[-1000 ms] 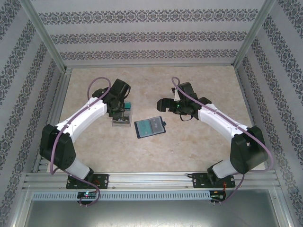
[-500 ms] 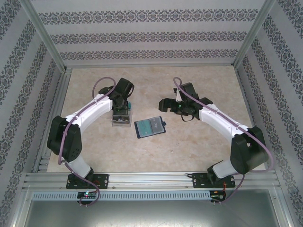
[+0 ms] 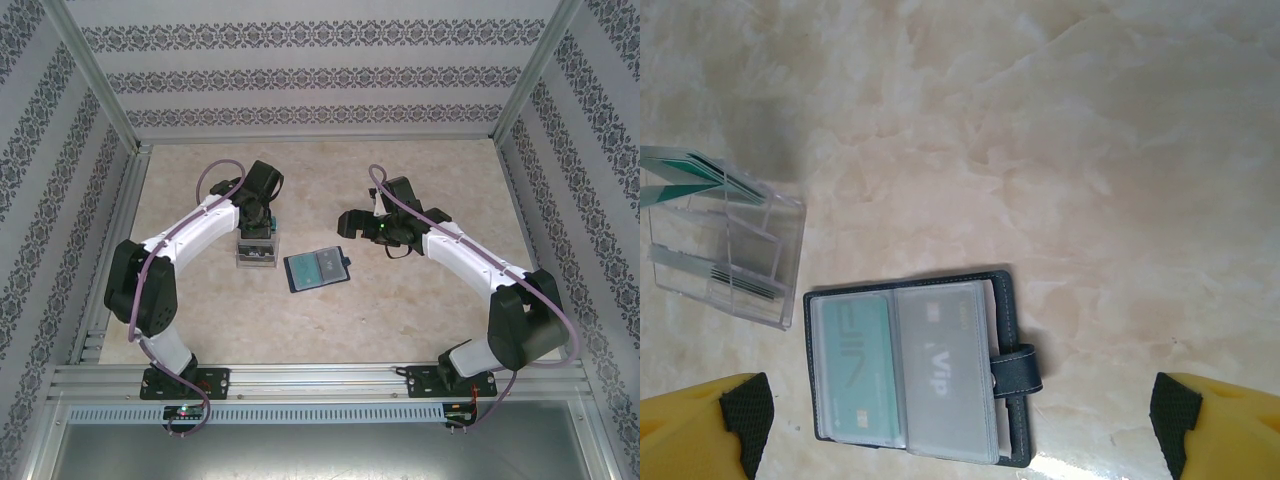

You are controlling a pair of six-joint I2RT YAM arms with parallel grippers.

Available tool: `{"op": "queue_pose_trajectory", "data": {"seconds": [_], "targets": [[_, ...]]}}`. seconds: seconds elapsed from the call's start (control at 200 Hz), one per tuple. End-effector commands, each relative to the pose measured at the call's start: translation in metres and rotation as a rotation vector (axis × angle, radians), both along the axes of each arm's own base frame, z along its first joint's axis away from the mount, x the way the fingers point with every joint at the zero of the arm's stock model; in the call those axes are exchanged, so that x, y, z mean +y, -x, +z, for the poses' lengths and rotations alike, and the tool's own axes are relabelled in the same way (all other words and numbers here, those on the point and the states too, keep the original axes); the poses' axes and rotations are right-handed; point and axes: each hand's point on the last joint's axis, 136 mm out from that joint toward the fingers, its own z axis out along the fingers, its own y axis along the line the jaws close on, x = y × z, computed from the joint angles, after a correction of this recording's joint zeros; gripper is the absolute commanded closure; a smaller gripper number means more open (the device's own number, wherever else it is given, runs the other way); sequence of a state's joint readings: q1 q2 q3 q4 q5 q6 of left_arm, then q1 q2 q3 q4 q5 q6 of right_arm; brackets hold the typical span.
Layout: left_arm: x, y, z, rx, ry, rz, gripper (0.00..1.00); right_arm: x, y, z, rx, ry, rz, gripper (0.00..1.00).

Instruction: Take the credit cards out of the card holder

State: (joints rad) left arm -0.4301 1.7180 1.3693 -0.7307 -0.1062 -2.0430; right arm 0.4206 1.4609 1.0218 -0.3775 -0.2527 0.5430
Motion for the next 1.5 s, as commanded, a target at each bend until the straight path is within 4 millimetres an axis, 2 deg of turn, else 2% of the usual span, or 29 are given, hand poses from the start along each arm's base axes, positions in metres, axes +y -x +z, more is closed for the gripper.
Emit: {"op": "queue_pose_trajectory", "data": {"seconds": [0.0,0.395,0.645,0.829,1.079,1.274,1.334,1.494], "targets": [[0.006,-0.009,-0.002,-0.01,-0.018,0.004,1.0,-0.004,0.003,0.002,-0.001,-0.001,0.002,0.02],[0.008,-0.018,-0.014,0.005,-0.02,-0.031,1.0,-0.004,0.002,0.0,0.006,-0.001,0.0,0.02],[0.007,-0.029,-0.012,-0.033,-0.028,-0.063,0.69,-0.003,0.001,0.0,0.008,-0.003,0.003,0.02],[0.008,-0.033,-0.007,-0.052,-0.038,-0.079,0.67,-0.003,0.002,-0.001,0.012,-0.005,0.005,0.02],[0.012,-0.039,0.013,-0.109,-0.074,-0.13,0.6,-0.002,0.005,-0.002,0.016,-0.01,0.009,0.02],[-0.002,-0.043,0.033,-0.182,-0.095,-0.325,0.5,0.001,0.008,-0.005,0.024,-0.008,0.034,0.02],[-0.008,-0.042,0.037,-0.199,-0.107,-0.415,0.48,0.004,0.01,-0.006,0.025,-0.009,0.046,0.05],[-0.023,-0.024,0.04,-0.238,-0.154,-0.664,0.48,0.015,0.016,-0.015,0.051,-0.008,0.086,0.14]]}}
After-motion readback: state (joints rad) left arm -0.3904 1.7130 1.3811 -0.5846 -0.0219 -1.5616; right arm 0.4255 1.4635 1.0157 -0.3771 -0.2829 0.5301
